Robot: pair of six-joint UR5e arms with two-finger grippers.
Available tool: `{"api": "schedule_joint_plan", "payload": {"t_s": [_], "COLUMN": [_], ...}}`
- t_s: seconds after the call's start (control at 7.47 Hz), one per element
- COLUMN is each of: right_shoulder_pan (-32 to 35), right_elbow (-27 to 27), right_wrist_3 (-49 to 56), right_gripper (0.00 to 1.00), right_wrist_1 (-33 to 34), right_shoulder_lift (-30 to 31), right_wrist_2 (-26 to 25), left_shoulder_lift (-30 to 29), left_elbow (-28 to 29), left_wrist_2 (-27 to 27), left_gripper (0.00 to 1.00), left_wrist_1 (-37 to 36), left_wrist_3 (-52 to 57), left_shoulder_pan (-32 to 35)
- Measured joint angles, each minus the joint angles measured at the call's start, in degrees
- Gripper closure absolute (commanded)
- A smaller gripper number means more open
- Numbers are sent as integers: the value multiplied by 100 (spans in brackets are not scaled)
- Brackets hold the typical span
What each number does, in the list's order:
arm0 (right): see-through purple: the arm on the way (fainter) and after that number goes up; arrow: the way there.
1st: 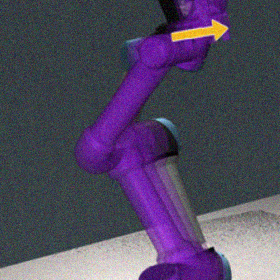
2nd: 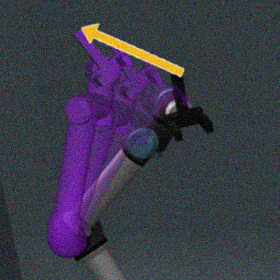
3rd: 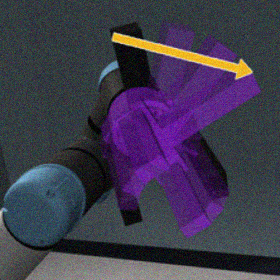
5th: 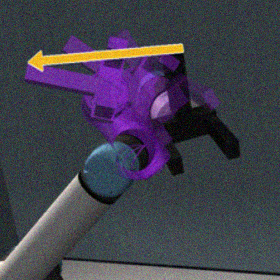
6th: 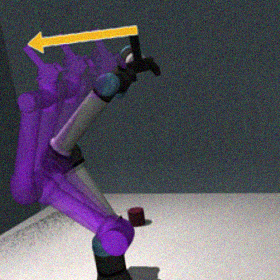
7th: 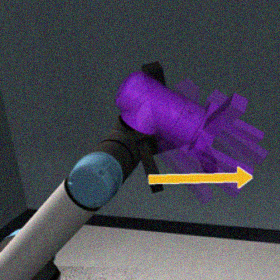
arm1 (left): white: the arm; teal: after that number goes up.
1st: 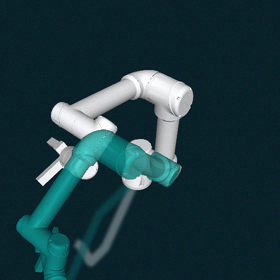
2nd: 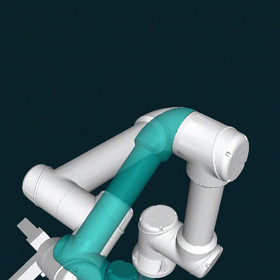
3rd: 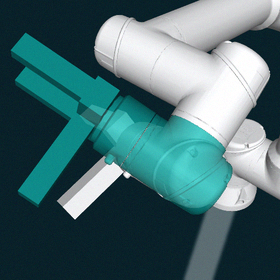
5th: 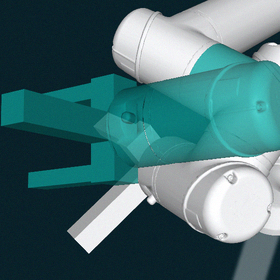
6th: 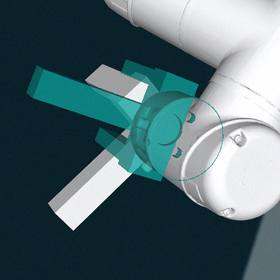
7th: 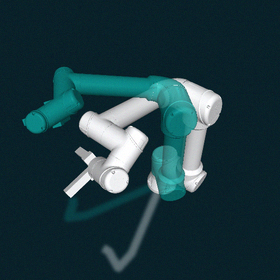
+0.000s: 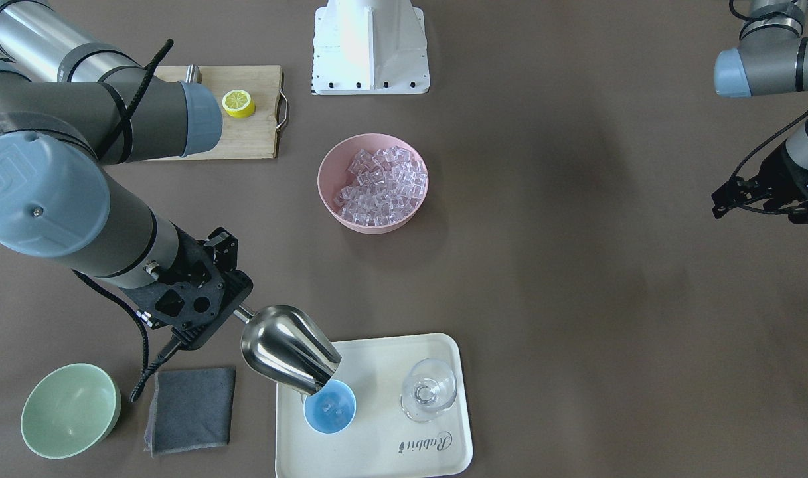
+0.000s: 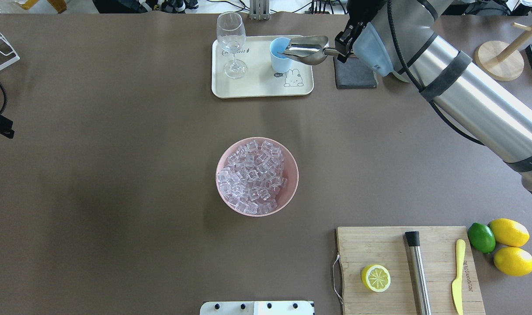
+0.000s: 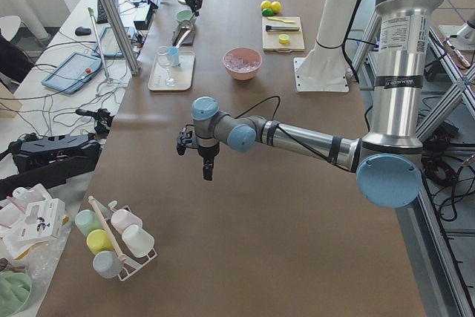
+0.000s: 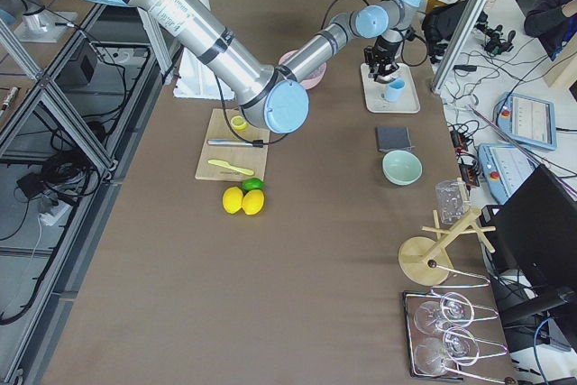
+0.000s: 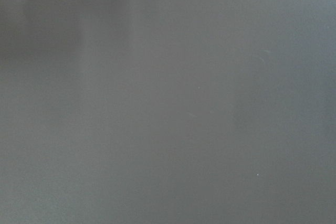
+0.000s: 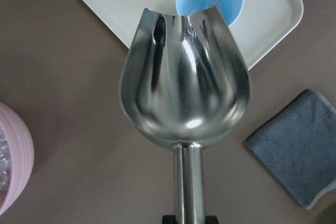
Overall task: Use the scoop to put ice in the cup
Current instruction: 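Tip the scoop over the light-blue cup to pour the ice in, then carry the empty scoop back toward its spot near the cutting board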
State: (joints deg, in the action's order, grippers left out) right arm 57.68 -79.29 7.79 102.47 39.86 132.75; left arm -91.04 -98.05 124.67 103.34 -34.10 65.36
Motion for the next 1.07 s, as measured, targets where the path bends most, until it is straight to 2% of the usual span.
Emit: {"api": "schedule_joint_plan", "payload": {"t_s": [0.27, 0.4, 0.67, 1.07], "right_shoulder_pan": [15, 119, 748, 1834], "right_elbow": [-1047, -1872, -2908, -3280], "right_wrist_3": [335, 499, 930, 1630], "right_gripper": [100, 100, 100, 100], "right_wrist_1": [682, 974, 1157, 1167], "right_shoulder_lift": [572, 1181, 2393, 3567], "right_wrist_2": [-38, -186, -277, -337], "left_shoulder_lift": [-55, -73, -8, 203], "left_elbow": [4, 0, -15, 94], "left_wrist_2": [135, 213, 280, 290], "left_gripper": [3, 3, 3, 3], "left_wrist_1": [30, 62, 88, 80], "left_wrist_3": [-540, -735, -836, -782], "left_shoulder_pan": [5, 24, 184, 567]}}
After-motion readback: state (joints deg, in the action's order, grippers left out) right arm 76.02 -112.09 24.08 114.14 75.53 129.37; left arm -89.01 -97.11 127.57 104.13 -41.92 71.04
